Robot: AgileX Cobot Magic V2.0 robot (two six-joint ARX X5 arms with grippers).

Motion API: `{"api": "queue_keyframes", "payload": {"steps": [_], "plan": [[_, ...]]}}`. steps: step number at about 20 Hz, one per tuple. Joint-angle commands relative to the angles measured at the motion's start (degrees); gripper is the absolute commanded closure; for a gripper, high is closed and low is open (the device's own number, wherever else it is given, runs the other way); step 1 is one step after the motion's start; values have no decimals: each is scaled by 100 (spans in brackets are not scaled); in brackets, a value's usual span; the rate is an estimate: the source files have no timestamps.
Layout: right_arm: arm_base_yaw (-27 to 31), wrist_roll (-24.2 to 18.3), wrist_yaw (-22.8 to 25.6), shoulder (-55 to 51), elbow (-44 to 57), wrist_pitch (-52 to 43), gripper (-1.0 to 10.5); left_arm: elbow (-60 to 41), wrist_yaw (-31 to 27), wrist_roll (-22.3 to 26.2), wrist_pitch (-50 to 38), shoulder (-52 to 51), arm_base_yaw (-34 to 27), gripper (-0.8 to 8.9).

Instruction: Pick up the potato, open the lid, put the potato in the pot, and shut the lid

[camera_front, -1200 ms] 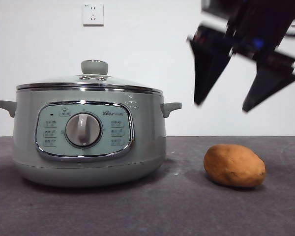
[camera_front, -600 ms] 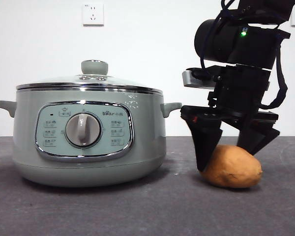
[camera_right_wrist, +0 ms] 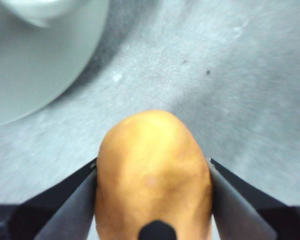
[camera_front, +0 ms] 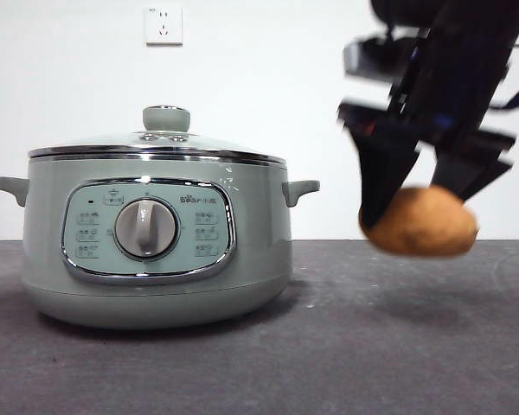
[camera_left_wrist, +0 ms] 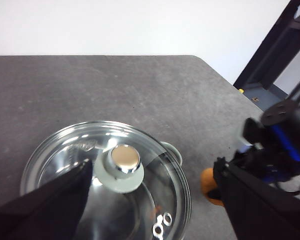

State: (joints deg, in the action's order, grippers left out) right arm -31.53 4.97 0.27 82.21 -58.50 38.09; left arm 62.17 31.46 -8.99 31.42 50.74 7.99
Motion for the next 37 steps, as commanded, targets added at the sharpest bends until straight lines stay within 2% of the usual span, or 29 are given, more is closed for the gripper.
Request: {"api": "queue_keyframes", "payload": {"steps": [1, 5, 9, 14, 17, 30, 32, 36, 37], "plan": [[2, 109, 22, -424, 2, 236, 958, 15, -15, 20, -258, 264, 210, 409], [2, 166, 31, -1080, 2, 621, 958, 61, -643, 39, -490, 868, 844, 409], [2, 295, 31, -1598, 2, 852, 958, 507, -1613, 352, -459, 1589, 1427, 410], [2, 315, 184, -1978, 2, 1036, 958, 955, -2498, 610, -302, 2439, 1725, 410], [2, 317, 461, -2100, 2, 1185, 958, 955, -2616, 610, -249, 2815, 1757, 410], [7, 317, 472, -2149, 2, 1213, 958, 955, -2695, 627, 15, 3320, 1797, 415], [7, 317, 472, -2149, 2, 1213, 958, 955, -2688, 627, 20, 3327, 1799, 491], [7, 317, 470, -2149, 2, 1213, 958, 955, -2653, 627, 87, 3340, 1801, 510], [7, 317, 470, -2149, 2, 1213, 958, 955, -2653, 627, 118, 3340, 1801, 557]]}}
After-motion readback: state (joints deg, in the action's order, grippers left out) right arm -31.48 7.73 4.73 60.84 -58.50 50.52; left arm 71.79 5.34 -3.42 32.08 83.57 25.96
